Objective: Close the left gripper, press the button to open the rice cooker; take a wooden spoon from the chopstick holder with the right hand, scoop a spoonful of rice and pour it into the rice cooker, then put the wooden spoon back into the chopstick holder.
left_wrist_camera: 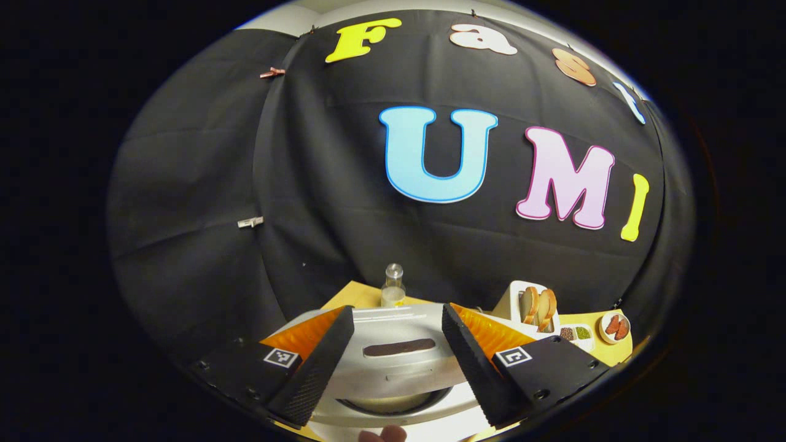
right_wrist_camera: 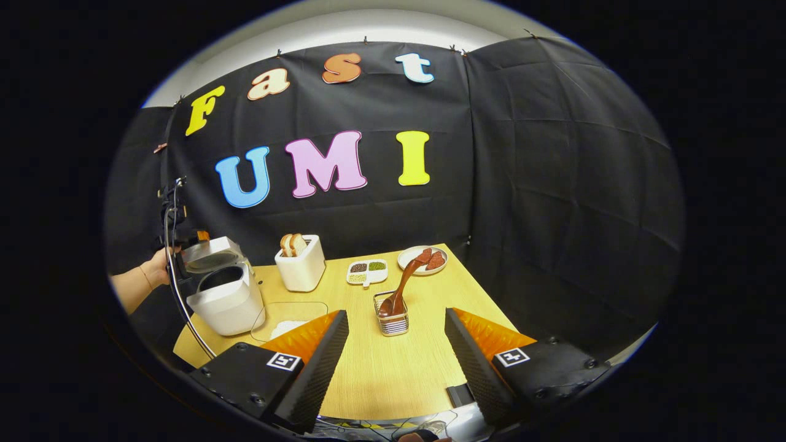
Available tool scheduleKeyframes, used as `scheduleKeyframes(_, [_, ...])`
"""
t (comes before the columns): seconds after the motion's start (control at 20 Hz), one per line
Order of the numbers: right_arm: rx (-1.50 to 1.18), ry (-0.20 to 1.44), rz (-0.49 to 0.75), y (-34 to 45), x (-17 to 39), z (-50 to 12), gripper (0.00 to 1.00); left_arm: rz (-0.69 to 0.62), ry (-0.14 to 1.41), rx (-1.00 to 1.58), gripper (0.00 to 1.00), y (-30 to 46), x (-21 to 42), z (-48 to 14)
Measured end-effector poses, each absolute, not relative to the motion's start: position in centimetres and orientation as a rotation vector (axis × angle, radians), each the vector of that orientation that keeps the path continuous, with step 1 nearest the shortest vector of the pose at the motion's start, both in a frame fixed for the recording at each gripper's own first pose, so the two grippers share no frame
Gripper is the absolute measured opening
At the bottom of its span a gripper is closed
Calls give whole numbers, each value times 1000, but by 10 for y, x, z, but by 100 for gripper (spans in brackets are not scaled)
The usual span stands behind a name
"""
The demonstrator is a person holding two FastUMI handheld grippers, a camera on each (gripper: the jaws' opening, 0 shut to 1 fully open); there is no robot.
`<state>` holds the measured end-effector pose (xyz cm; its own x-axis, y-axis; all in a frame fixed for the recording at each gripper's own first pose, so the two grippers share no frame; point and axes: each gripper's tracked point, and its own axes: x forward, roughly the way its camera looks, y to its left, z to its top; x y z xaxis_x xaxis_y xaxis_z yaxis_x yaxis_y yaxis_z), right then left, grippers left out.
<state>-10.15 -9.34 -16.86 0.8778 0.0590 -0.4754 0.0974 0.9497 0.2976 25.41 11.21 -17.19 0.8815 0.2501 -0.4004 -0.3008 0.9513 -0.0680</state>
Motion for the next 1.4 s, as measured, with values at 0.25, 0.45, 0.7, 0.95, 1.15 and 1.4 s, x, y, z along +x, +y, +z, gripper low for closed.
scheduleKeyframes(0.25, [315,512,-27,-99,-106,-172,99,296,447,-116,99,102,240,-201])
scheduleKeyframes(0.45, [321,522,-28,-100,-106,-177,98,312,474,-130,99,100,232,-214])
scheduleKeyframes(0.7, [319,529,-14,-98,-104,-179,99,326,536,-106,99,93,220,-233])
scheduleKeyframes(0.95, [326,544,-6,-99,-104,-184,99,331,568,-86,99,82,204,-254])
scheduleKeyframes(1.15, [326,551,-2,-100,-105,-187,99,355,561,-88,100,79,195,-264])
scheduleKeyframes(1.4, [319,552,1,-101,-103,-188,99,372,548,-76,100,76,188,-274])
